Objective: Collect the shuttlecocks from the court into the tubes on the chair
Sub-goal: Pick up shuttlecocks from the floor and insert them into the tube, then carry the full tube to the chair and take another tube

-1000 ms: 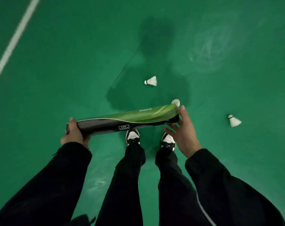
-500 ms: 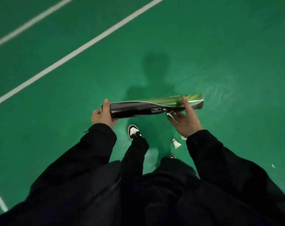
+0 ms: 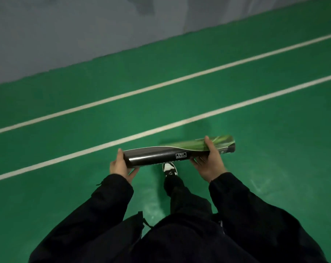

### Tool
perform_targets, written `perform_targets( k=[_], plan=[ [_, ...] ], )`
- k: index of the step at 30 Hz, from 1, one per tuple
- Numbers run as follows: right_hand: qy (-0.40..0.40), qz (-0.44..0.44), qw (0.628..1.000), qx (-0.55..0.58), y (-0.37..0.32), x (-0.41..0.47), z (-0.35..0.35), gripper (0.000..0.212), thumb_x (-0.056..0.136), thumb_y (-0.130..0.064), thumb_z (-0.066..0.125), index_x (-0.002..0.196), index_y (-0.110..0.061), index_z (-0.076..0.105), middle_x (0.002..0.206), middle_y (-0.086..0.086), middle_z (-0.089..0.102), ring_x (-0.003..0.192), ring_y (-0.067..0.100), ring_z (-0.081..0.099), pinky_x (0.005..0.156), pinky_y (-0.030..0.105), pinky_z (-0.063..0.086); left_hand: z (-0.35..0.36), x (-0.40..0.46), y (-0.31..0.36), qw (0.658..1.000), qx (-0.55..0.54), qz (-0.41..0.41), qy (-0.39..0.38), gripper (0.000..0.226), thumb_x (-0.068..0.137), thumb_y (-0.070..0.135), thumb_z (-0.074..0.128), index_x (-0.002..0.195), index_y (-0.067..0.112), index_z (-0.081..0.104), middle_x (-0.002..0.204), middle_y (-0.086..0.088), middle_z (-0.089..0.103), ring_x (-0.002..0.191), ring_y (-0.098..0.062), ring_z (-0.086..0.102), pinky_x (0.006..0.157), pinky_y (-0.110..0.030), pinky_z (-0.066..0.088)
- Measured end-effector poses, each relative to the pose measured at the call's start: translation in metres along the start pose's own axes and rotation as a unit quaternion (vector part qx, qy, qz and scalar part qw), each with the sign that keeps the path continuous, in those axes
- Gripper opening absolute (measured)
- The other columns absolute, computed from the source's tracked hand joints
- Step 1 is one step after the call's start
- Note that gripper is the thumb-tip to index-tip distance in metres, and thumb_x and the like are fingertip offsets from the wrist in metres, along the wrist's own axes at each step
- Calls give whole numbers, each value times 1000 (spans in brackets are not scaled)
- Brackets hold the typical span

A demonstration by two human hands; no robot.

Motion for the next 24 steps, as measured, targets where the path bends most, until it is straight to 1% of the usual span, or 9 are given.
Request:
perform_targets(
  k=[3,5,7,10,13,15,18,22,24],
  plan=[
    [-16,26,998,-45,-29,44,104,60,83,-46,78,129,-11,60,125,15,70,115,29,65,90,43,57,24,37,72,997,-73,11,22,60,99,44,67,143,10,45,130,-15,62,113,-30,67,79,-41,57],
    [-24,36,997,-69,-45,61,172,59,83,-46,79,127,-13,61,124,14,70,115,28,65,92,43,58,36,56,118,994,-111,11,23,60,97,42,70,142,8,48,130,-16,63,114,-30,66,90,-41,57],
    [-31,36,995,-92,-58,76,237,61,80,-48,81,127,-14,63,124,12,72,116,27,66,93,42,58,47,76,162,988,-151,13,17,58,95,39,73,138,7,50,133,-17,61,118,-33,63,94,-40,56],
    [-48,38,991,-121,-72,103,325,61,78,-48,82,126,-14,65,122,12,72,115,26,66,97,43,55,64,114,219,978,-209,1,11,56,95,32,74,139,6,50,133,-20,62,118,-33,62,87,-36,58],
    [-65,39,987,-141,-80,137,407,55,81,-47,80,122,-15,65,121,12,72,112,26,66,91,41,56,81,162,275,970,-243,-8,-3,57,96,29,74,142,6,49,132,-23,64,117,-32,63,82,-35,59],
    [-72,34,986,-148,-88,168,463,52,83,-47,78,121,-14,64,121,12,71,112,26,65,88,41,55,95,200,317,967,-253,-7,-11,57,96,29,72,143,7,48,134,-23,63,118,-32,62,85,-37,57],
    [-76,16,983,-167,-107,211,551,60,82,-49,77,128,-13,63,122,12,72,113,26,65,85,40,54,126,256,386,970,-243,-18,-24,53,97,32,71,140,10,50,133,-19,63,116,-30,62,88,-39,54],
    [-72,-9,985,-155,-144,254,660,58,84,-49,76,129,-14,62,121,12,72,115,26,66,86,40,55,178,319,495,978,-200,-21,-50,34,97,34,69,122,16,56,130,-16,65,118,-30,62,93,-42,53],
    [-61,-10,989,-137,-161,270,705,58,85,-49,76,129,-14,63,121,11,73,114,26,66,86,40,55,201,343,547,983,-175,-23,-55,29,97,35,69,118,18,57,128,-15,67,118,-29,63,92,-41,54]
  ],
)
Point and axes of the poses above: each hand's wrist, its own x-axis towards the middle knuckle, its own z-axis out of the palm, y = z × x, the point moved 5 cm from there along x, towards the middle knuckle
